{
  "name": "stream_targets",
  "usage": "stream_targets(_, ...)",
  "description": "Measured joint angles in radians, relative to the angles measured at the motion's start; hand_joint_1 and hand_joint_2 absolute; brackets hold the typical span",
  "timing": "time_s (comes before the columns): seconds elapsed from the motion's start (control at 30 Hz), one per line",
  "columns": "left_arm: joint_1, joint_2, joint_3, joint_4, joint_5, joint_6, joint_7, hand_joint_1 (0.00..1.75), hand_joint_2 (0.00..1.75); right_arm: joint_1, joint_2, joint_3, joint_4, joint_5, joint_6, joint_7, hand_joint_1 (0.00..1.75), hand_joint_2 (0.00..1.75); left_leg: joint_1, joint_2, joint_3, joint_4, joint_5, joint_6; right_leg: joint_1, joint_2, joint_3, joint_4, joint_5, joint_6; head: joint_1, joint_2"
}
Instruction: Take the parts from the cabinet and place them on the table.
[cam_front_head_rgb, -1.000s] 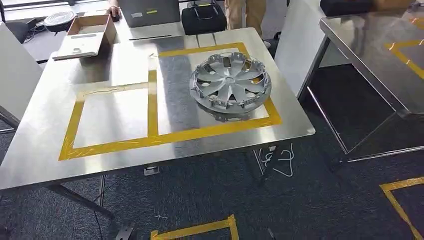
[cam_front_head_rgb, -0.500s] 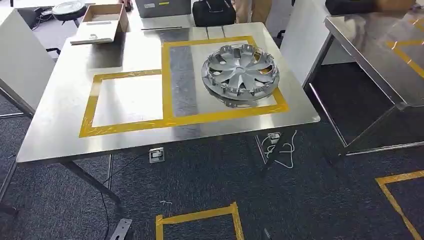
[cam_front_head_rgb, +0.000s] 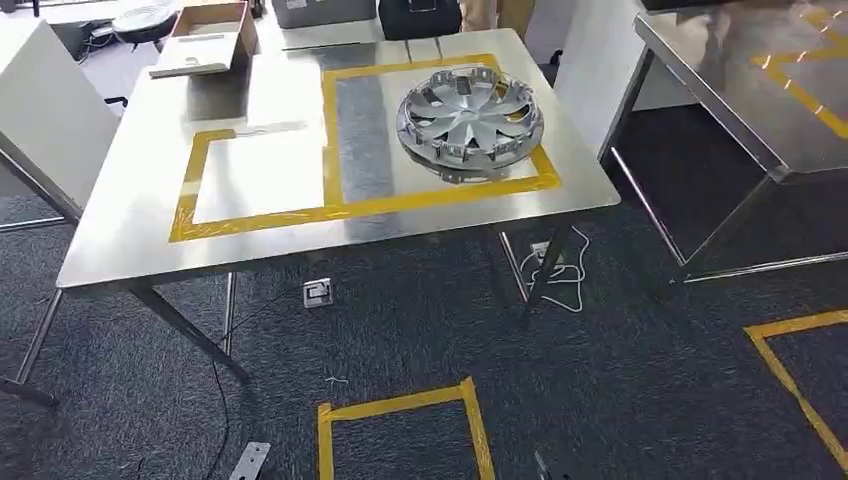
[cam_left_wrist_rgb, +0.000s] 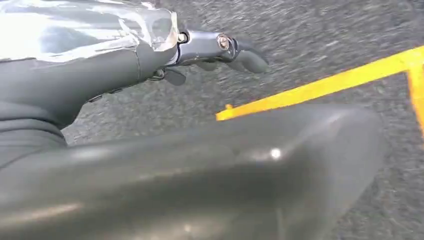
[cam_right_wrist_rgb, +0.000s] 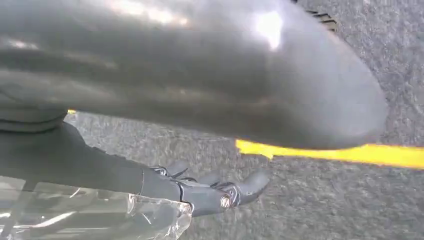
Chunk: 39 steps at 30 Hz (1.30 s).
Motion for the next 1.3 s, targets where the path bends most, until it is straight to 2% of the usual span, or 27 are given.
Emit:
stream_targets(0.03,-0.001,0.0,0.0,0.0,0.002,0.0,0.0,0.0,0.0,0.001,0.0,0.003,0.0,0.0,0.0,0.0,0.0,0.0,0.002,0.0,-0.017,0.083,-0.045,-0.005,0.0,0.0,-0.011,0.001,0.013,0.001,0.0,0.0)
stream_targets(0.07,-0.001,0.0,-0.001,0.0,0.006,0.0,0.0,0.0,0.0,0.001,-0.001,0.007,0.0,-0.001,0.0,0.0,0.0,0.0,0.006,0.0,-0.024,0.152,-0.059,-0.009,0.0,-0.001,-0.029,0.001,0.026,0.003,0.0,0.0)
stream_targets(0.1,0.0,0.0,-0.003,0.0,0.009,-0.001,0.0,0.0,0.0,0.001,-0.001,0.01,0.0,-0.001,0.0,0.0,0.0,0.0,0.008,0.001,-0.013,0.17,-0.041,-0.011,0.0,0.0,-0.042,0.003,0.038,0.005,-0.001,0.0)
stream_targets(0.13,0.0,0.0,-0.005,0.0,0.018,-0.003,0.0,0.0,0.0,0.001,-0.002,0.014,0.0,-0.001,0.0,0.001,0.0,0.0,0.011,0.001,0.022,0.146,-0.005,-0.011,0.0,0.0,-0.057,0.005,0.048,0.009,-0.001,0.0)
stream_targets(0.2,0.0,0.0,-0.009,0.0,0.033,-0.004,-0.002,0.0,0.0,0.001,-0.003,0.022,0.0,-0.002,0.0,0.003,0.0,0.0,0.013,0.0,0.144,-0.007,0.053,-0.007,-0.002,0.0,-0.079,0.011,0.063,0.018,-0.001,0.0)
stream_targets(0.27,-0.001,0.001,-0.011,0.0,0.05,-0.005,-0.01,0.0,0.0,0.0,-0.002,0.036,0.0,-0.003,-0.007,0.008,0.0,0.0,0.005,-0.003,0.254,-0.182,-0.004,0.003,0.002,0.001,-0.089,0.013,0.08,0.031,0.0,0.0)
stream_targets(0.4,0.008,0.0,-0.015,0.002,0.07,-0.003,-0.017,0.0,0.0,0.0,0.002,0.06,0.0,-0.008,-0.021,0.022,0.0,0.0,-0.001,-0.002,0.222,-0.182,0.03,0.042,-0.001,0.001,-0.092,0.003,0.11,0.058,0.001,0.0)
stream_targets(0.43,0.005,-0.002,-0.019,0.002,0.074,-0.003,-0.017,0.0,0.0,0.001,0.001,0.064,0.0,-0.013,-0.024,0.023,0.0,0.0,0.002,0.003,0.212,-0.186,0.047,0.051,-0.003,0.002,-0.111,0.024,0.08,0.051,0.0,0.0)
stream_targets(0.47,0.004,-0.001,-0.024,0.002,0.08,-0.002,-0.017,0.0,0.0,0.002,0.001,0.067,0.0,-0.021,-0.027,0.029,0.0,0.0,0.001,0.001,0.194,-0.186,0.063,0.061,-0.003,0.003,-0.132,0.075,0.018,0.038,0.007,0.0)
stream_targets(0.53,0.004,-0.002,-0.037,0.002,0.085,0.002,-0.015,0.0,0.0,0.002,0.001,0.077,0.0,-0.03,-0.029,0.031,0.0,0.0,-0.005,0.001,0.168,-0.184,0.088,0.065,-0.003,0.002,-0.179,0.233,-0.089,0.025,0.007,0.0)
stream_targets(0.57,0.003,-0.002,-0.043,0.002,0.088,0.003,-0.014,0.0,0.0,0.002,0.0,0.08,0.0,-0.032,-0.031,0.031,0.0,0.0,-0.009,0.002,0.148,-0.182,0.101,0.066,-0.003,0.003,-0.191,0.308,-0.112,0.031,0.008,0.0)
stream_targets(0.6,0.003,-0.002,-0.044,0.002,0.088,0.003,-0.013,0.0,0.0,0.002,-0.001,0.083,0.0,-0.036,-0.032,0.031,0.0,0.0,-0.012,0.002,0.132,-0.18,0.113,0.067,-0.003,0.003,-0.186,0.344,-0.107,0.042,0.008,0.0)
stream_targets(0.63,0.003,-0.003,-0.047,0.002,0.088,0.003,-0.011,0.0,0.0,0.002,-0.002,0.085,0.0,-0.037,-0.033,0.031,0.0,0.0,-0.015,0.003,0.118,-0.179,0.123,0.066,-0.002,0.003,-0.158,0.332,-0.086,0.053,0.008,0.0)
stream_targets(0.7,0.003,-0.003,-0.054,0.002,0.089,0.003,-0.011,0.0,0.0,0.002,-0.003,0.087,0.0,-0.038,-0.034,0.032,0.0,0.0,-0.019,0.002,0.092,-0.175,0.143,0.064,0.001,0.003,-0.04,0.18,-0.033,0.063,0.008,0.0)
stream_targets(0.73,0.002,-0.004,-0.057,0.002,0.089,0.003,-0.011,0.0,0.0,0.001,-0.004,0.087,-0.002,-0.038,-0.034,0.032,0.0,0.0,-0.019,0.002,0.083,-0.17,0.151,0.062,0.005,0.003,0.034,0.073,-0.032,0.053,0.007,0.0)
stream_targets(0.77,0.001,-0.004,-0.059,0.002,0.089,0.003,-0.011,0.0,0.0,-0.001,-0.005,0.088,-0.005,-0.038,-0.034,0.032,0.0,0.0,-0.025,0.001,0.072,-0.164,0.158,0.056,0.011,0.002,0.089,-0.015,-0.062,0.038,0.008,0.0)
stream_targets(0.9,0.001,-0.004,-0.063,0.003,0.089,0.003,-0.011,0.0,0.0,0.001,-0.003,0.088,-0.006,-0.039,-0.035,0.032,0.0,0.0,-0.016,0.001,0.067,-0.173,0.189,0.038,0.02,0.004,0.064,-0.017,-0.048,0.022,0.006,0.0)
stream_targets(0.93,0.004,-0.002,-0.064,0.003,0.09,0.003,-0.011,0.0,0.0,0.003,-0.003,0.089,-0.006,-0.039,-0.035,0.032,0.0,0.0,-0.019,0.0,0.06,-0.174,0.196,0.031,0.012,0.003,0.058,-0.022,-0.033,0.011,0.006,0.0)
stream_targets(0.97,0.006,-0.002,-0.065,0.004,0.09,0.004,-0.011,0.0,0.0,0.001,-0.003,0.089,-0.006,-0.039,-0.035,0.032,0.0,0.0,-0.013,-0.001,0.05,-0.161,0.166,0.024,0.006,0.0,0.046,-0.022,-0.021,0.005,0.007,0.0)
stream_targets(1.0,0.008,-0.002,-0.067,0.004,0.09,0.004,-0.011,0.0,0.0,0.001,-0.003,0.089,-0.006,-0.039,-0.035,0.032,0.0,0.0,-0.009,0.0,0.033,-0.118,0.1,0.017,0.006,-0.001,0.034,-0.022,-0.011,-0.005,0.002,0.0)
stream_targets(1.07,0.007,-0.001,-0.068,0.005,0.09,0.005,-0.011,0.0,0.0,0.002,-0.002,0.089,-0.006,-0.039,-0.035,0.032,0.0,0.0,-0.001,0.0,-0.009,0.037,-0.021,0.004,0.006,-0.001,0.009,-0.02,0.012,-0.005,0.001,0.0)
stream_targets(1.1,0.007,-0.001,-0.068,0.005,0.09,0.006,-0.011,0.0,0.0,0.003,-0.001,0.09,-0.006,-0.039,-0.035,0.032,0.0,0.0,0.003,0.0,-0.025,0.117,-0.05,-0.001,0.006,-0.002,-0.002,-0.018,0.024,-0.003,0.001,0.0)
stream_targets(1.13,0.007,-0.001,-0.069,0.005,0.091,0.006,-0.011,0.0,0.0,0.004,-0.001,0.09,-0.006,-0.04,-0.035,0.032,0.0,0.0,0.007,0.0,-0.025,0.163,-0.044,-0.005,0.006,-0.002,-0.018,-0.015,0.036,0.0,0.0,0.0)
stream_targets(1.2,0.007,0.0,-0.07,0.005,0.092,0.009,-0.011,0.0,0.0,0.006,-0.002,0.091,-0.006,-0.041,-0.035,0.032,0.0,0.0,0.015,0.001,0.039,0.115,0.023,-0.01,0.003,-0.001,-0.05,-0.005,0.051,0.01,0.001,0.0)
stream_targets(1.23,0.007,0.0,-0.071,0.004,0.094,0.011,-0.011,0.0,0.0,0.007,-0.002,0.092,-0.006,-0.043,-0.035,0.032,0.0,0.0,0.018,0.001,0.113,0.018,0.052,-0.011,0.0,-0.001,-0.062,0.003,0.056,0.016,0.0,0.0)
stream_targets(1.27,0.006,0.0,-0.073,0.004,0.099,0.016,-0.011,0.0,0.0,0.008,-0.002,0.093,-0.006,-0.047,-0.035,0.032,0.0,0.0,0.021,-0.001,0.18,-0.075,0.056,-0.013,0.0,-0.001,-0.069,0.011,0.06,0.018,0.0,0.0)
stream_targets(1.3,0.005,0.0,-0.077,0.003,0.1,0.017,-0.01,0.0,0.0,0.01,-0.003,0.094,-0.009,-0.05,-0.037,0.031,0.0,0.0,0.015,-0.006,0.227,-0.148,0.012,-0.013,0.004,-0.001,-0.078,0.013,0.066,0.027,0.0,0.0)
